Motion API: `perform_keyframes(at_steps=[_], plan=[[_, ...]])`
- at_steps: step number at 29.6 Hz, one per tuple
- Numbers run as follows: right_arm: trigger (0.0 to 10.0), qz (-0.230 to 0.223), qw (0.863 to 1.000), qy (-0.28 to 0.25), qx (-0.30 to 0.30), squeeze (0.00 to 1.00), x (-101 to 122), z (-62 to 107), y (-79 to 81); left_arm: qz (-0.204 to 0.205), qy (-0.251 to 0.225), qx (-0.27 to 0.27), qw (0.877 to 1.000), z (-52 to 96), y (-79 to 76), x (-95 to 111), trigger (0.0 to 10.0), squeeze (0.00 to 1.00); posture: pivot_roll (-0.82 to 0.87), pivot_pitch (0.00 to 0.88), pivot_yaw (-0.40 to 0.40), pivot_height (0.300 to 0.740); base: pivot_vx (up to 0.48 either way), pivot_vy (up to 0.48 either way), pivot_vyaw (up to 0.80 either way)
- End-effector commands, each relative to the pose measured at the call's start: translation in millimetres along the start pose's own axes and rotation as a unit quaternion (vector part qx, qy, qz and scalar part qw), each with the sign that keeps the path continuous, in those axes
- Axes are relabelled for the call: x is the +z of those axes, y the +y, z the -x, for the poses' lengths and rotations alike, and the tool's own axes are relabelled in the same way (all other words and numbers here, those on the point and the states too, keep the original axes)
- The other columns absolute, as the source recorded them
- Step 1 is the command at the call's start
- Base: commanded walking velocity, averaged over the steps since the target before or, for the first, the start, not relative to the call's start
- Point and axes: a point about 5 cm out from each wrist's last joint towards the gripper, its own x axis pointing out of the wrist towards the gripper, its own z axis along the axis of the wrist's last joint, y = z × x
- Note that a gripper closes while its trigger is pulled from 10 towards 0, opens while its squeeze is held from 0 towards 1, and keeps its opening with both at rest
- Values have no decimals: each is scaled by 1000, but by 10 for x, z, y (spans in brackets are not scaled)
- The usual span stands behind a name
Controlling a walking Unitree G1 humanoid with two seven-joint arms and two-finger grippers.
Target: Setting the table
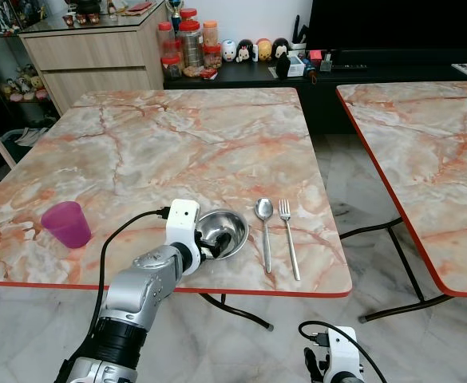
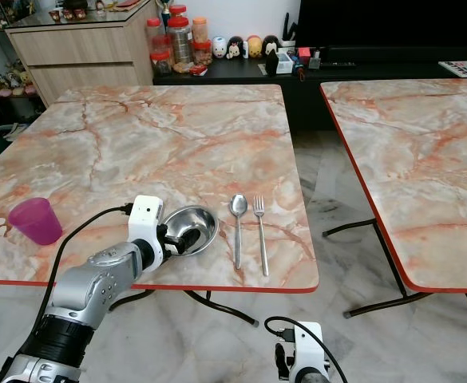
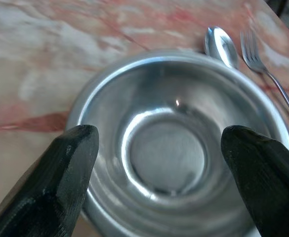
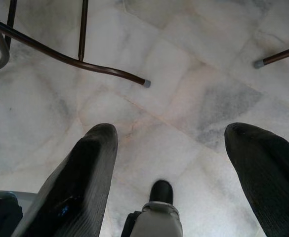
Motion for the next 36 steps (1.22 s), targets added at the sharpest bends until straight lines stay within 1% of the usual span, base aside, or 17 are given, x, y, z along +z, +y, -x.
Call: perform_keyframes(at_steps=[1, 3, 5, 8, 9, 11, 15, 16, 18, 20, 22, 24, 28, 34, 36], plan=[[10000, -7, 1000, 0, 0, 0, -2, 0, 3, 0, -24, 19, 1000, 7, 64, 123, 10000, 0, 7, 0, 50, 723, 0, 0, 0], [10000, -7, 1000, 0, 0, 0, -5, 1, 1, 11, -33, 16, 999, 22, 66, 163, 10000, 0, 11, 0, 47, 723, 0, 0, 0], [10000, -6, 1000, 0, 0, 0, -4, 1, 0, 9, -45, 20, 999, 55, 90, 236, 10000, 0, 11, 0, 47, 723, 0, 0, 0], [10000, -5, 1000, 0, 1, 0, -2, 0, 1, 11, -52, 20, 998, 74, 98, 284, 10000, 0, 11, 0, 47, 723, 0, 0, 0], [10000, -5, 1000, 0, 1, 0, 1, 0, 3, 18, -61, 21, 998, 86, 102, 322, 10000, 0, 16, 0, 48, 723, 0, 0, 0], [10000, -4, 1000, 0, 2, 0, 8, -3, 9, -1, -67, 31, 997, 100, 127, 363, 10000, 0, 17, 0, 48, 723, 0, 0, 0], [10000, -4, 1000, 0, 3, 0, 7, -3, 11, -1, -67, 32, 997, 103, 129, 363, 10000, 0, 17, 0, 48, 723, 0, 0, 0], [10000, -4, 1000, 0, 3, 0, 11, -4, 15, -17, -46, 50, 998, 108, 222, 274, 10000, 0, 14, 0, 50, 723, 0, 0, 0], [10000, -3, 1000, 0, 4, 0, 12, -5, 16, -30, -32, 59, 997, 119, 276, 219, 10000, 0, 14, 0, 51, 723, 0, 0, 0], [10000, -2, 1000, 1, 4, 0, 11, -5, 15, -56, -22, 63, 996, 129, 295, 183, 10000, 0, 14, 0, 51, 723, 0, 0, 0], [10000, -1, 1000, 2, 4, 0, 10, -5, 15, -72, -16, 64, 995, 131, 299, 166, 10000, 0, 14, 0, 51, 723, 0, 0, 0], [10000, 0, 1000, 2, 4, 0, 7, -5, 14, -71, -13, 63, 995, 126, 289, 140, 10000, 0, 15, 0, 50, 723, 0, 0, 0], [10000, 1, 1000, 3, 6, 0, 4, -4, 19, -83, 2, 56, 995, 104, 246, 63, 10000, 0, 11, 0, 51, 723, 0, 0, 0], [10000, 0, 1000, 3, 5, 0, 0, -3, 13, -76, 17, 38, 996, 85, 202, 1, 10000, 0, 6, 0, 52, 723, 0, 0, 0], [10000, -1, 1000, 3, 4, 0, -2, -2, 9, -80, 21, 38, 996, 82, 194, -14, 10000, 0, 6, 0, 52, 723, 0, 0, 0]])
